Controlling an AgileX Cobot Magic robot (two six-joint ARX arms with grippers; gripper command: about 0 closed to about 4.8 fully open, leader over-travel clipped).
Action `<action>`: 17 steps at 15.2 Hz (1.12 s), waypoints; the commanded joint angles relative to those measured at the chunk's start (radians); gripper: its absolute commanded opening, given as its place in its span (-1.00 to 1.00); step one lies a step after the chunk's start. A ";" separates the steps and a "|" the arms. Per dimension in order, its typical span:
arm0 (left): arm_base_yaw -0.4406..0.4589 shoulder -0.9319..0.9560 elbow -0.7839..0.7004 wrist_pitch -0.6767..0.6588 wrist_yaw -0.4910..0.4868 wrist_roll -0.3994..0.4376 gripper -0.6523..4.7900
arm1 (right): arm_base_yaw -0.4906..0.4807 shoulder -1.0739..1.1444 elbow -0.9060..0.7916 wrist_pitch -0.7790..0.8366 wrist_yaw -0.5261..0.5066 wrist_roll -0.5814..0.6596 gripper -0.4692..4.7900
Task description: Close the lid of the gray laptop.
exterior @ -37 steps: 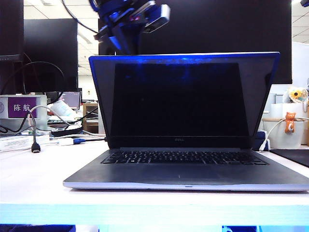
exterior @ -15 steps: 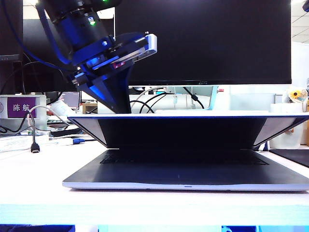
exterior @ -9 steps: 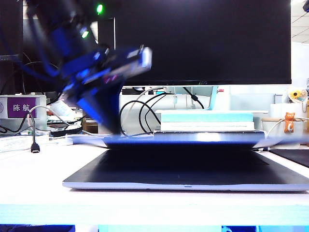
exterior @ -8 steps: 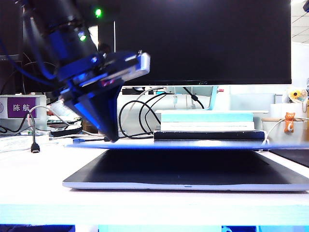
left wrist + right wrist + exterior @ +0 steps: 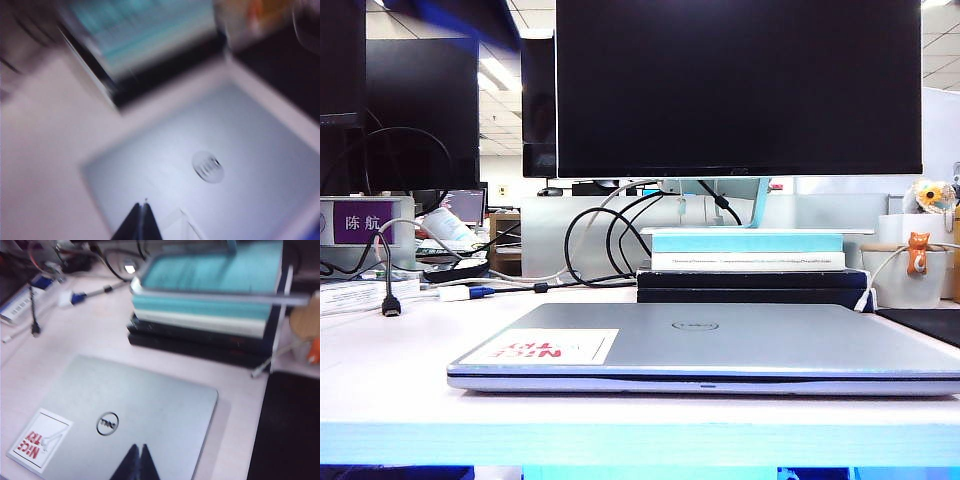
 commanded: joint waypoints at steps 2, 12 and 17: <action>0.191 -0.257 -0.158 -0.032 0.037 0.048 -0.78 | 0.000 -0.145 -0.024 0.108 0.045 0.034 -0.84; 0.712 -0.799 -0.484 0.108 0.311 -0.067 -0.78 | 0.002 -0.722 -0.579 0.592 0.242 0.298 -0.84; 0.711 -0.838 -0.648 0.262 0.229 -0.173 -0.78 | 0.003 -0.800 -0.742 0.621 0.238 0.362 -0.84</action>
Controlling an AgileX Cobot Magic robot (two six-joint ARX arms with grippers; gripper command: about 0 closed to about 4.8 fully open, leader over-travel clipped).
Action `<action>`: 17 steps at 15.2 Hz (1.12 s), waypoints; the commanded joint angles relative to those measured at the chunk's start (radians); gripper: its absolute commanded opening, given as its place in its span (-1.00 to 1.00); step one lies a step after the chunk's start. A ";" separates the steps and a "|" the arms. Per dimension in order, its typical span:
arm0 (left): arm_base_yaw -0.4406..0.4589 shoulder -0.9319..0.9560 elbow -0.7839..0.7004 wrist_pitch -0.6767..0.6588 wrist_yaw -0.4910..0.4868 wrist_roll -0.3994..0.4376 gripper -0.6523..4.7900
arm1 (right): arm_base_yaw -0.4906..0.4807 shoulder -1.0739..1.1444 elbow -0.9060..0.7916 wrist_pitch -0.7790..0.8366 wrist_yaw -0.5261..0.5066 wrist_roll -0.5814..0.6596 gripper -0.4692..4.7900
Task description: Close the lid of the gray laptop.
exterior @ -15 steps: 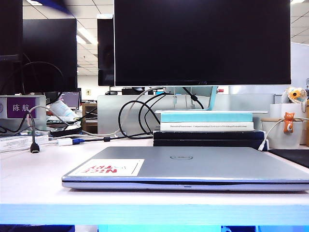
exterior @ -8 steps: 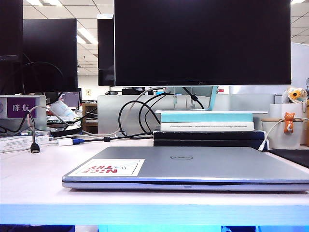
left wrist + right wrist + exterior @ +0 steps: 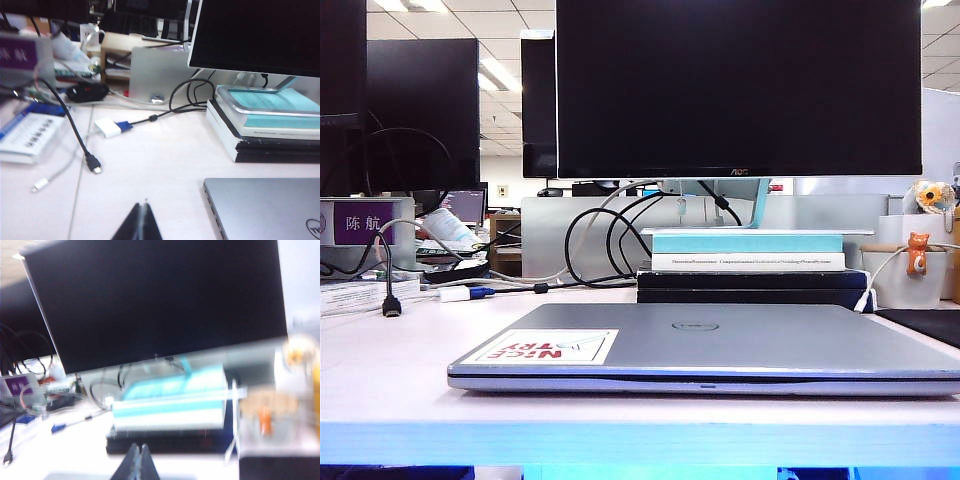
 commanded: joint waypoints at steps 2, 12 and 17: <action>0.000 -0.080 -0.149 0.169 -0.086 -0.035 -0.78 | 0.000 0.000 -0.092 0.053 0.002 0.043 -0.84; 0.000 -0.190 -0.319 0.154 -0.192 0.003 -0.78 | -0.001 -0.001 -0.241 -0.092 0.230 -0.126 -0.84; 0.000 -0.190 -0.319 0.138 -0.192 0.003 -0.78 | -0.001 -0.001 -0.240 -0.095 0.206 -0.117 -0.84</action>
